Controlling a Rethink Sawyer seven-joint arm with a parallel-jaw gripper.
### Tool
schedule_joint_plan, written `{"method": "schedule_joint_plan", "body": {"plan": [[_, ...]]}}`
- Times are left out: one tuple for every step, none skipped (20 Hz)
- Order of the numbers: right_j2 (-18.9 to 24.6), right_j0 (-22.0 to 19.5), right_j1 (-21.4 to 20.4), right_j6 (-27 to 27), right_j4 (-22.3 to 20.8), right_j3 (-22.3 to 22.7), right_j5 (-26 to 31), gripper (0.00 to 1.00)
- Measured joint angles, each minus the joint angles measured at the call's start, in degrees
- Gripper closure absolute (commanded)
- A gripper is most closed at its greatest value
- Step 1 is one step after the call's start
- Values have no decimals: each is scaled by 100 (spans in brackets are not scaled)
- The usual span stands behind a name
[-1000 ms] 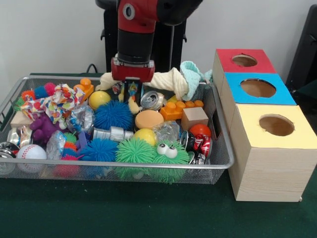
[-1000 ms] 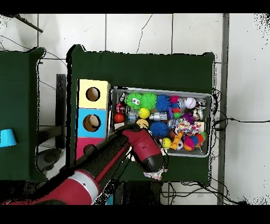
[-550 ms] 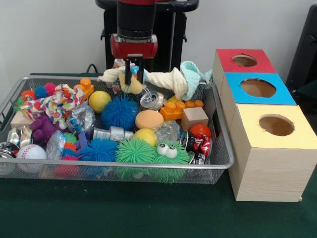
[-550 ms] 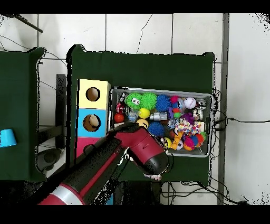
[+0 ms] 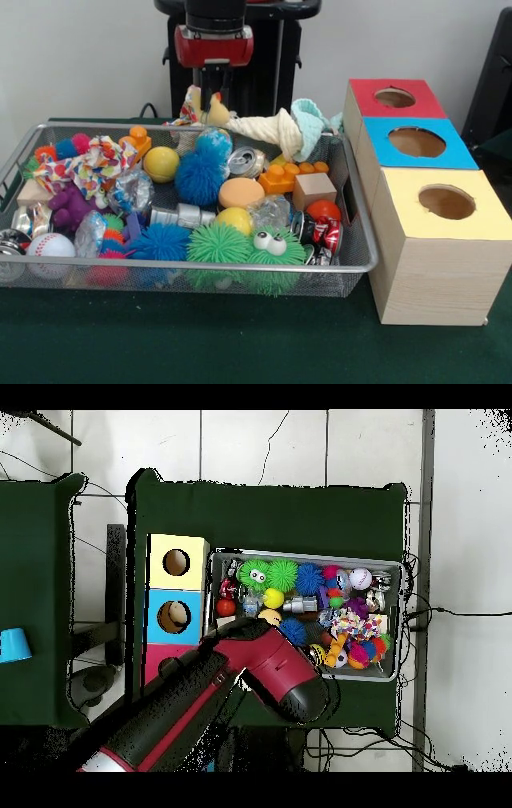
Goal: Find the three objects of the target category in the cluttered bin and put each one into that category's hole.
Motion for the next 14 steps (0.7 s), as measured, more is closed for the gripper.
{"method": "schedule_joint_plan", "body": {"plan": [[-18,8,-18,0,0,-1,-13,100],[-31,17,-32,0,0,-1,-19,100],[-46,28,-44,0,0,0,-25,100],[-65,42,-54,1,0,-1,-30,100],[-97,65,-67,7,0,0,-49,100],[-129,88,-75,11,0,-1,-79,100],[-187,136,-90,11,0,0,-154,100],[-209,158,-98,14,1,0,-194,100],[-221,169,-103,17,1,0,-215,100],[-271,210,-117,33,1,0,-292,100],[-301,236,-128,51,1,0,-350,100],[-349,278,-146,87,0,1,-440,100],[-384,316,-164,123,1,1,-516,100],[-413,345,-179,154,2,0,-581,100]]}}
